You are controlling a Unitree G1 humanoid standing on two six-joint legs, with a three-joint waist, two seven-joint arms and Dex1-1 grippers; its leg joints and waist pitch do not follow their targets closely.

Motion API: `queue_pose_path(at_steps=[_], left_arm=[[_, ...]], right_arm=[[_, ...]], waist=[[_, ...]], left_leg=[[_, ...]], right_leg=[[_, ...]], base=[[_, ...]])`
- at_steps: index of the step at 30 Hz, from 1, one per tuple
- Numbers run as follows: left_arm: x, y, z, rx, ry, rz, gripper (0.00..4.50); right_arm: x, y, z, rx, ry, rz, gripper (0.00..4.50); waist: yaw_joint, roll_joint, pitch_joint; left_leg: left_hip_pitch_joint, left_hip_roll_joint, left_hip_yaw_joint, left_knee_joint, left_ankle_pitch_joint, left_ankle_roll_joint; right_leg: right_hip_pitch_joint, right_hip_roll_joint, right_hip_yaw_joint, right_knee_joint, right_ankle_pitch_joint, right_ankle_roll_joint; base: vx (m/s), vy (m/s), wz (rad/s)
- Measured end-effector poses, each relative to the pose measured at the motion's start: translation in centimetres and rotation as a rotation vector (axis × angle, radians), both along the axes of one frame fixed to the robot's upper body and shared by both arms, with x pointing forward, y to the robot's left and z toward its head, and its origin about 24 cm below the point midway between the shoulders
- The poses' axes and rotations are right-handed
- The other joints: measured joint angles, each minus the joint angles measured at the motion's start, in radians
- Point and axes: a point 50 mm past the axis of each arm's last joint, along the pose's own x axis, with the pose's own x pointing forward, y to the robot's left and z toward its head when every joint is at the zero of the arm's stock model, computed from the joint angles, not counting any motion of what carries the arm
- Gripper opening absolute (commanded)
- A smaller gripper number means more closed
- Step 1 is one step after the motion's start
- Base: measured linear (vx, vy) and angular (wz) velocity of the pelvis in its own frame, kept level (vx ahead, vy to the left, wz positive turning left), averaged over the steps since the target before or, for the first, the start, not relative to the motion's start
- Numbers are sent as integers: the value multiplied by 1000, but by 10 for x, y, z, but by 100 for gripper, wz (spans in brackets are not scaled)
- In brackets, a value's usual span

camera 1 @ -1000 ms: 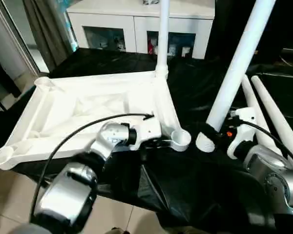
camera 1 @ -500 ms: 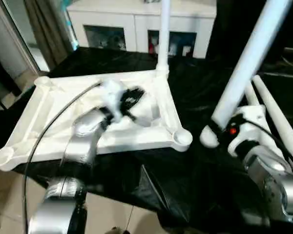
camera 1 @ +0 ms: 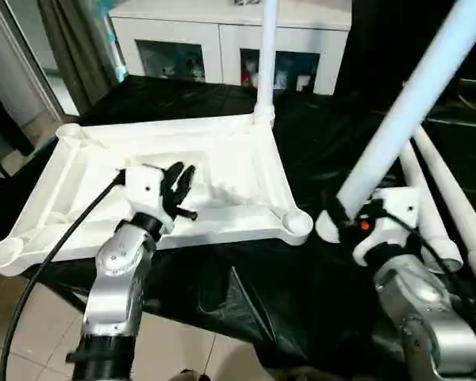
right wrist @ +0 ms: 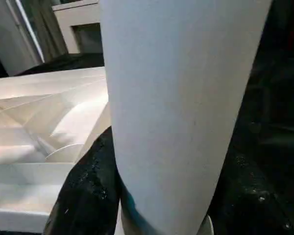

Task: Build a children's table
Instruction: Insert table leg to table base

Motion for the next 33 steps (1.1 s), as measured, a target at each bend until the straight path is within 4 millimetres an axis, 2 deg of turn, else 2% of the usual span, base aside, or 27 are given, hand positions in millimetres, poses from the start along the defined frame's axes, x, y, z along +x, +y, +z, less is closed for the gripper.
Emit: queue_pose_path(at_steps=[1,2,3,5,6,7,8,9,10,11,12,13,14,15,16,17,18,19,21,23,24,27,29,33], left_arm=[[0,0,-1,2,9,4,110],[-1,1,-2,1,17,8,110],[-3,3,-3,0,24,19,110],[-4,6,-3,-1,34,38,110],[-4,7,-1,-1,33,45,110],[-3,7,1,0,27,45,110],[-3,7,3,0,22,44,110],[-3,3,6,-2,13,32,110],[-3,3,6,-7,12,33,110],[-4,2,5,-10,20,31,110],[-3,-1,4,-12,29,21,110],[-3,-3,4,-10,31,16,110],[-3,-2,4,-5,32,18,110],[-3,2,6,11,31,26,110],[-3,7,7,36,29,34,110],[-3,11,7,55,31,42,110],[-3,14,7,90,37,41,110],[-3,17,5,117,47,40,110],[-5,20,2,153,64,27,110],[-7,19,-1,173,85,-39,110],[-9,19,-4,181,110,-87,137],[-14,15,-7,175,142,-235,149],[-17,13,-8,193,163,-340,176],[-19,5,-14,296,257,-606,184]], right_arm=[[0,1,-2,1,7,7,190],[1,2,-4,2,18,12,190],[2,5,-6,4,25,25,190],[2,7,-9,7,36,41,190],[2,7,-10,9,39,46,190],[2,6,-11,9,41,43,190],[1,5,-12,8,42,39,190],[0,3,-12,3,39,36,190],[1,3,-10,-1,28,41,190],[2,2,-9,-8,20,44,190],[1,0,-9,-14,19,43,190],[1,-3,-10,-19,22,35,190],[2,-4,-9,-26,21,35,190],[3,-3,-8,-25,12,44,190],[4,0,-7,-19,8,55,190],[4,3,-7,-19,7,75,190],[4,5,-7,-22,7,95,190],[5,5,-7,-24,5,103,190],[7,5,-5,-30,-4,111,190],[7,5,-4,-28,-7,123,190],[7,5,-3,-28,-9,132,190],[8,5,-4,-25,-8,154,190],[9,5,-3,-27,-8,173,190],[15,-3,0,-64,-12,203,190]], waist=[[-1,-1,0],[0,0,-1],[2,-1,-1],[-1,-1,3],[-13,-1,8],[-16,1,18],[-26,-7,20],[-27,-22,20],[-27,-44,14],[-20,-32,10],[-11,-25,4],[-4,-19,-2],[3,-7,-10],[11,16,-24],[16,22,-30],[19,21,-32],[24,14,-33],[29,13,-33],[43,13,-32],[50,11,-31],[51,11,-31],[50,5,-27],[49,-1,-23],[48,-7,-20]], left_leg=[[0,0,0,0,0,0],[2,6,9,1,0,0],[10,10,21,6,-10,-5],[31,12,28,11,-28,-8],[46,10,11,12,-39,-13],[56,9,-3,7,-42,-17],[68,9,-3,3,-44,-21],[81,4,4,2,-49,-28],[91,1,2,10,-59,-39],[81,-2,-9,19,-86,-27],[49,-14,-44,71,-106,9],[26,-28,-64,92,-103,14],[11,-30,-75,75,-93,25],[-5,-19,-85,25,-21,21],[-11,-13,-93,34,-17,-17],[-17,-12,-98,38,-16,-19],[-29,-12,-98,38,-15,-20],[-35,-12,-98,39,-15,-20],[-38,-15,-95,39,-15,-20],[-36,-15,-87,37,-18,-15],[-35,-15,-81,35,-17,-14],[-23,-9,-66,34,-12,-16],[-14,-8,-54,30,-11,-17],[-12,-8,-47,23,-10,-20]], right_leg=[[0,0,0,-2,0,0],[-9,10,11,-7,2,4],[-13,24,31,-8,1,5],[-9,25,29,-11,1,6],[12,14,4,-15,-4,8],[26,1,-13,6,-35,9],[36,-5,-21,48,-92,6],[64,-16,-8,103,-130,2],[78,-11,10,104,-136,11],[83,-8,7,96,-139,7],[84,-4,5,88,-137,3],[85,0,6,84,-134,0],[85,9,3,82,-135,-3],[77,29,-6,87,-136,-8],[69,34,-3,100,-139,-6],[66,37,-1,100,-141,-3],[54,37,5,100,-140,-2],[50,37,5,98,-139,1],[47,32,6,97,-136,6],[48,27,7,97,-133,8],[49,23,7,97,-133,8],[57,19,9,95,-131,0],[60,18,16,95,-127,2],[57,18,26,85,-113,11]], base=[[0,0,0],[-71,-6,-26],[-65,-11,-25],[19,20,-66],[65,48,-73],[9,39,-55],[2,-52,-21],[2,-52,-21],[121,-102,-13],[148,-84,-10],[148,-84,-10],[119,-65,6],[96,-40,6],[96,-40,6],[121,-3,-10],[94,8,0],[94,8,0],[0,0,0],[0,0,0],[-27,14,2],[-54,28,4],[-69,31,3],[-64,28,-7],[-15,7,-2]])
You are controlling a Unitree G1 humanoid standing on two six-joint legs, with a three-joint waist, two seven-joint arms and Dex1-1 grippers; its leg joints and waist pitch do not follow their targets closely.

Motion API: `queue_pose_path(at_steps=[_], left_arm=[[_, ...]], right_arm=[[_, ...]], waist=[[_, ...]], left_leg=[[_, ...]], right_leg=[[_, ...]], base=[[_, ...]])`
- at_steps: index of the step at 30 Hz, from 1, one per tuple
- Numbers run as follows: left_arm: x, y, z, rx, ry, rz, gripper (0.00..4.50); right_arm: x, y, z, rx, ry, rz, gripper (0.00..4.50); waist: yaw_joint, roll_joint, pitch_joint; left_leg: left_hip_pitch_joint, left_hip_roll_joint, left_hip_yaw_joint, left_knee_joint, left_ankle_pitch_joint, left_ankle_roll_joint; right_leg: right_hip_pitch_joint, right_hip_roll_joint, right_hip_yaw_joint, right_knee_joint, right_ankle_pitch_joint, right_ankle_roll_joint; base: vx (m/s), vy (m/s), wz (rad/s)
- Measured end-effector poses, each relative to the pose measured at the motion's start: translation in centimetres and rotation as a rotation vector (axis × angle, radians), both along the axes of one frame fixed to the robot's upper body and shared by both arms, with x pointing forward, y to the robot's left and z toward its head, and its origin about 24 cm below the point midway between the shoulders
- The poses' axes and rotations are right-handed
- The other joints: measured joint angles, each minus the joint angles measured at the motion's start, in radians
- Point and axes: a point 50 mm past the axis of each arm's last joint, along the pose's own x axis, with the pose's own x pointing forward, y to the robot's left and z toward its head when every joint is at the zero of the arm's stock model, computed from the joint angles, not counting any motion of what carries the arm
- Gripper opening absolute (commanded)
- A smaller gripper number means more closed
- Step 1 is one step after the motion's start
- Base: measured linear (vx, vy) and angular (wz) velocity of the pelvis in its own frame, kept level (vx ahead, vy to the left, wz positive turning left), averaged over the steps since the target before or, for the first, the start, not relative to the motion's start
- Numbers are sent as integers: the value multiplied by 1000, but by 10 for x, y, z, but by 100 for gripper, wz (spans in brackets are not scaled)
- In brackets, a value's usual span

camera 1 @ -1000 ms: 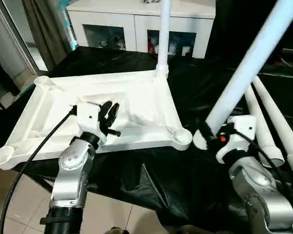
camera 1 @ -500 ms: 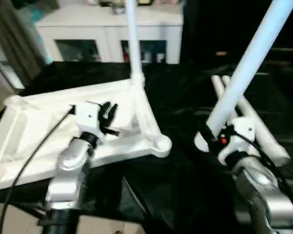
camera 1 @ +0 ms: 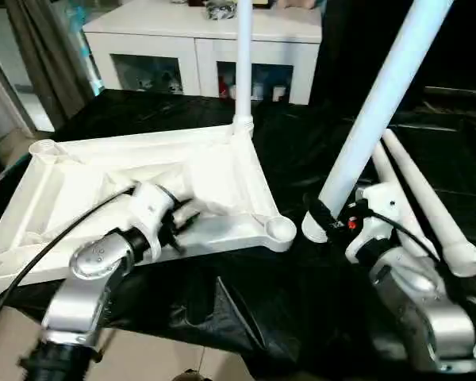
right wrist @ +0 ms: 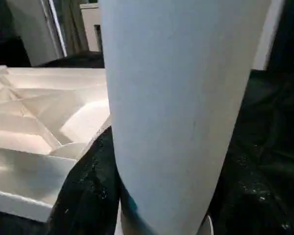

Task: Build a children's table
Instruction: Insert table leg to table base

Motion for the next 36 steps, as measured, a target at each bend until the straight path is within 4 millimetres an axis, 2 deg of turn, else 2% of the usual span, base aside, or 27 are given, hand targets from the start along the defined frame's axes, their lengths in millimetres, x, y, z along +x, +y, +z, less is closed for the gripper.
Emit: queue_pose_path(at_steps=[7,8,10,13,14,17,18,22,27,36], left_arm=[[27,-23,3,118,52,-205,184],[30,-25,3,131,53,-219,156],[36,-29,1,173,63,-259,148],[39,-31,-3,198,102,-303,134],[38,-31,-5,201,122,-324,106],[38,-32,-9,213,173,-379,99],[38,-31,-9,214,181,-384,70],[40,-29,-10,216,184,-384,50],[45,-26,-12,234,172,-382,5],[46,-24,-13,237,164,-387,5]], right_arm=[[7,-9,6,-41,-25,21,190],[7,-9,6,-42,-24,20,190],[8,-10,6,-47,-24,23,190],[7,-12,7,-56,-30,30,190],[7,-13,7,-61,-31,31,190],[7,-15,7,-72,-29,31,190],[6,-15,6,-73,-27,31,190],[6,-17,6,-76,-28,25,190],[6,-17,7,-77,-30,25,190],[7,-17,7,-79,-30,36,190]], waist=[[1,-1,0],[0,0,0],[0,1,0],[-3,2,-1],[-2,3,-2],[1,7,-3],[1,8,-3],[1,8,-4],[1,8,-4],[1,7,-3]], left_leg=[[0,2,9,-12,14,8],[0,2,11,-14,15,9],[-2,2,14,-18,15,12],[-5,2,16,-18,13,16],[-7,2,16,-18,14,17],[-14,3,16,-18,16,20],[-15,4,16,-18,16,20],[-15,4,17,-17,16,19],[-15,4,17,-17,17,21],[-12,6,20,-17,18,21]], right_leg=[[-3,0,3,-13,12,-4],[-3,0,4,-15,13,-3],[-4,0,5,-22,15,-2],[-8,0,5,-22,15,-2],[-11,0,5,-21,15,-2],[-17,0,4,-20,15,-2],[-18,0,4,-20,15,-2],[-17,0,4,-20,16,-3],[-17,0,4,-20,17,-4],[-17,0,4,-20,20,-3]], base=[[0,0,0],[0,0,0],[0,0,0],[0,0,0],[0,0,0],[0,0,0],[0,0,0],[0,0,0],[0,0,0],[0,0,0]])
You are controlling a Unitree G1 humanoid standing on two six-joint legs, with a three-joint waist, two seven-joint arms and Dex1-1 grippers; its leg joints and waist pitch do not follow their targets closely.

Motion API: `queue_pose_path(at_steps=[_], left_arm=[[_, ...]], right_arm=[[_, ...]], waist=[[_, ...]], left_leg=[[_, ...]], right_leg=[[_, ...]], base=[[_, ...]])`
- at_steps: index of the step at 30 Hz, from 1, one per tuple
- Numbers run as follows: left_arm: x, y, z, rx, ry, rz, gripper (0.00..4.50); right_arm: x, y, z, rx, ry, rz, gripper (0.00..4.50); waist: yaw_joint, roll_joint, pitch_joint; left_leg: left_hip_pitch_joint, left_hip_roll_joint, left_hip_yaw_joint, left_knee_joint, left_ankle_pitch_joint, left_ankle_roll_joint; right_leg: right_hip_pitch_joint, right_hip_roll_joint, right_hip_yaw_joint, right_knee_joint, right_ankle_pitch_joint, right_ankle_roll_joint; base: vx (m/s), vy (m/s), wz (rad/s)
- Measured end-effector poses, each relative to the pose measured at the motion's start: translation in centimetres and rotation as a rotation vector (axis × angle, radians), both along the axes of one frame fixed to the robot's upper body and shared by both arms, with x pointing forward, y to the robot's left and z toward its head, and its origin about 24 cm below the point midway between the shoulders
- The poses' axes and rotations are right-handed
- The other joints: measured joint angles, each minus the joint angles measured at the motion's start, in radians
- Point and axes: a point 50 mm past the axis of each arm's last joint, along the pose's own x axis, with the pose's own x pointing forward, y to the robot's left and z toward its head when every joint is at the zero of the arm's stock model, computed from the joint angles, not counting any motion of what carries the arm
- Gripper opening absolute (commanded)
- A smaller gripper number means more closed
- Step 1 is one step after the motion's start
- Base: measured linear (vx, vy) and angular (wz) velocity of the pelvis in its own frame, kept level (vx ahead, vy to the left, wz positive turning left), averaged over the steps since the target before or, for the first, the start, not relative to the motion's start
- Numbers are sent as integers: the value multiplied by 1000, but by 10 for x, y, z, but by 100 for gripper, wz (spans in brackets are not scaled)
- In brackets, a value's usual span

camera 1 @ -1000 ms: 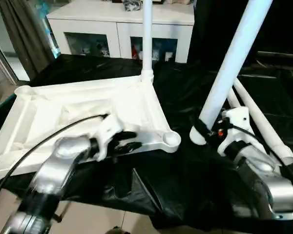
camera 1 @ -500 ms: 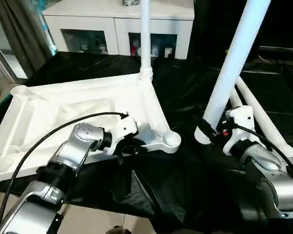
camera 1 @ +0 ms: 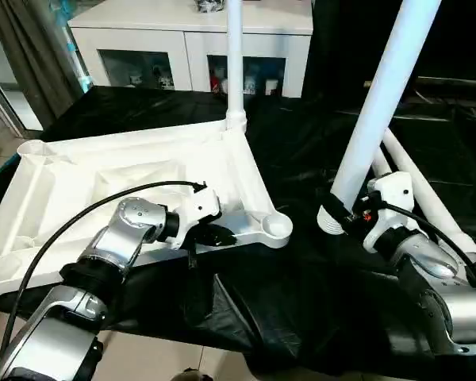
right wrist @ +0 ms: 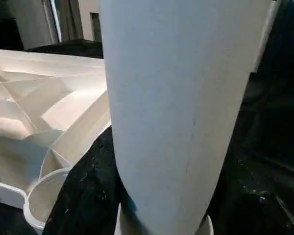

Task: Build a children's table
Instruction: Insert table leg to table base

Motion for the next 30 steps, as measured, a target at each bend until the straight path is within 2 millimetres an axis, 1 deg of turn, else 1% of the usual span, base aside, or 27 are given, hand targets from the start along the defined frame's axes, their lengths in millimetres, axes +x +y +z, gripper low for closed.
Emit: queue_pose_path(at_steps=[6,7,8,9,11,12,14,15,16,18,21,26,30], left_arm=[[0,0,0,0,-1,-4,0],[0,2,0,5,-1,-4,0],[0,2,0,10,-6,-9,0],[1,1,0,15,-13,-16,0],[2,-5,0,14,-23,-32,0],[1,-11,0,8,-27,-52,0],[1,-15,0,6,-36,-68,0],[1,-16,1,9,-43,-77,0],[1,-16,1,11,-48,-81,0],[1,-16,1,13,-54,-85,0],[2,-15,1,14,-58,-83,0],[2,-14,1,18,-71,-90,0],[2,-13,0,16,-76,-95,0]], right_arm=[[1,1,0,8,4,9,190],[4,5,1,41,25,47,190],[9,12,4,81,47,98,190],[15,25,9,137,73,180,190],[23,43,19,176,76,279,190],[25,54,24,198,71,334,190],[30,63,22,197,90,378,190],[31,63,18,194,110,385,190],[32,62,15,190,126,386,190],[33,60,9,170,154,387,190],[33,57,4,127,179,405,190],[35,54,1,115,186,408,190],[35,49,-3,99,205,406,190]], waist=[[0,0,0],[-4,0,0],[-6,0,0],[-6,0,0],[-3,-1,0],[8,-4,0],[19,-9,0],[25,-13,1],[27,-15,2],[26,-19,3],[25,-25,3],[24,-28,3],[24,-28,3]], left_leg=[[0,0,0,0,0,0],[1,0,1,0,0,0],[2,1,2,0,0,0],[3,2,2,0,0,0],[3,3,2,0,1,0],[3,3,3,0,2,-1],[2,3,4,0,2,-1],[1,3,5,0,2,-1],[0,3,6,0,1,-1],[-1,3,8,0,2,-1],[0,3,9,0,3,0],[1,3,9,0,3,0],[1,3,9,-1,3,0]], right_leg=[[0,0,0,0,0,0],[0,0,0,0,1,0],[0,0,0,0,2,0],[0,0,0,0,3,-1],[0,0,-1,0,4,-2],[1,0,-3,0,3,-2],[0,-1,-3,-1,3,-2],[0,-2,-3,-2,3,-2],[-1,-3,-3,-2,3,-2],[-2,-4,-2,-1,4,-2],[-2,-4,-3,0,4,-2],[-2,-4,-3,0,4,-1],[-2,-4,-3,0,4,-1]], base=[[0,0,0],[0,0,0],[0,0,0],[0,0,0],[0,0,0],[0,0,0],[0,0,0],[0,0,0],[0,0,0],[0,0,0],[0,0,0],[0,0,0],[0,0,0]])
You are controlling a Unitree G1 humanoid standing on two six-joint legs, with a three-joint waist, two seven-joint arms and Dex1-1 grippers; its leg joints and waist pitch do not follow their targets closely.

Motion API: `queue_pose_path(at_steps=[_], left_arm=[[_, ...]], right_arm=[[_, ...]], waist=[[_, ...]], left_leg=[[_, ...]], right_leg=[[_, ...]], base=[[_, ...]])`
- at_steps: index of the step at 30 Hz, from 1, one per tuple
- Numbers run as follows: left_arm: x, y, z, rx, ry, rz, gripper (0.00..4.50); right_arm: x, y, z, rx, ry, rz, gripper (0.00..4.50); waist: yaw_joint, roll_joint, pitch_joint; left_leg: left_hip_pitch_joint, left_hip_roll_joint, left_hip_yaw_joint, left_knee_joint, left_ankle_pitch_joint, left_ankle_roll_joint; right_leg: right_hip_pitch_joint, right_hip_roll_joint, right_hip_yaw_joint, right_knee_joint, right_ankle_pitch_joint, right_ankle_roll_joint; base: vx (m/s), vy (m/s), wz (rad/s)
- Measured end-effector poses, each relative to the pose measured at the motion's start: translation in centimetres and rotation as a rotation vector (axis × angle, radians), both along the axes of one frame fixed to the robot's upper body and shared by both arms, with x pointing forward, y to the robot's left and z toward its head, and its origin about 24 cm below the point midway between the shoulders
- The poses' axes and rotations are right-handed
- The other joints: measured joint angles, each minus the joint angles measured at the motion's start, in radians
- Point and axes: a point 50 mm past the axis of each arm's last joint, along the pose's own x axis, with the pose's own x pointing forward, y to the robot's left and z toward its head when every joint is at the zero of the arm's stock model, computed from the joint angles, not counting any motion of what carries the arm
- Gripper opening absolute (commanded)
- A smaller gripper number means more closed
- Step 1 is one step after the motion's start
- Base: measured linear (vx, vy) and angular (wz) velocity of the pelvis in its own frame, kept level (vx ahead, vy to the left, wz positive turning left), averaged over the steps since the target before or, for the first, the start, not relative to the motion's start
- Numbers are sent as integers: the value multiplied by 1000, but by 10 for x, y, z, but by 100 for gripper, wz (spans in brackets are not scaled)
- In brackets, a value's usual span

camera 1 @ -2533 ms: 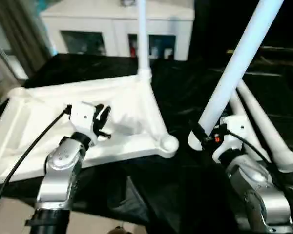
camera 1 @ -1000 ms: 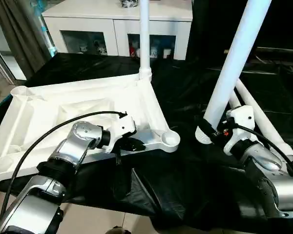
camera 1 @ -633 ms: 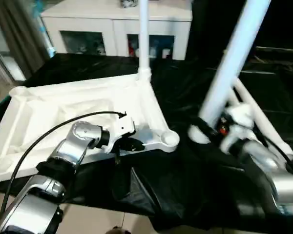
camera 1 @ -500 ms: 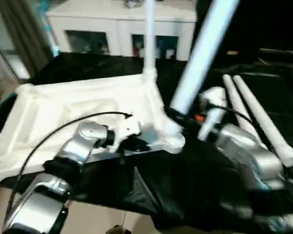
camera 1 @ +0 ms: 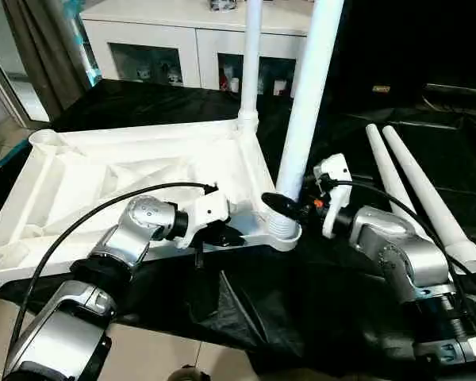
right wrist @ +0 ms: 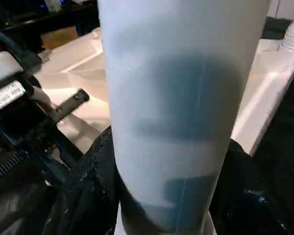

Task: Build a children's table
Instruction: Insert table leg to table base

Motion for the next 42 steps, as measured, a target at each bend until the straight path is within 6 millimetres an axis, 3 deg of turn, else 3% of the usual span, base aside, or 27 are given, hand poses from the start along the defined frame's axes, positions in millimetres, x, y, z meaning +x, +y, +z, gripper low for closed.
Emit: queue_pose_path(at_steps=[6,42], left_arm=[[1,2,0,6,-4,-9,0],[3,4,0,20,-2,-16,0]], right_arm=[[-3,-6,-4,-15,23,16,190],[9,0,-12,-6,18,3,190]], waist=[[0,0,0],[-3,0,0]], left_leg=[[0,0,0,0,0,0],[4,1,2,-1,0,-1]], right_leg=[[0,0,0,0,0,0],[1,0,0,0,0,-1]], base=[[0,0,0],[0,0,0]])
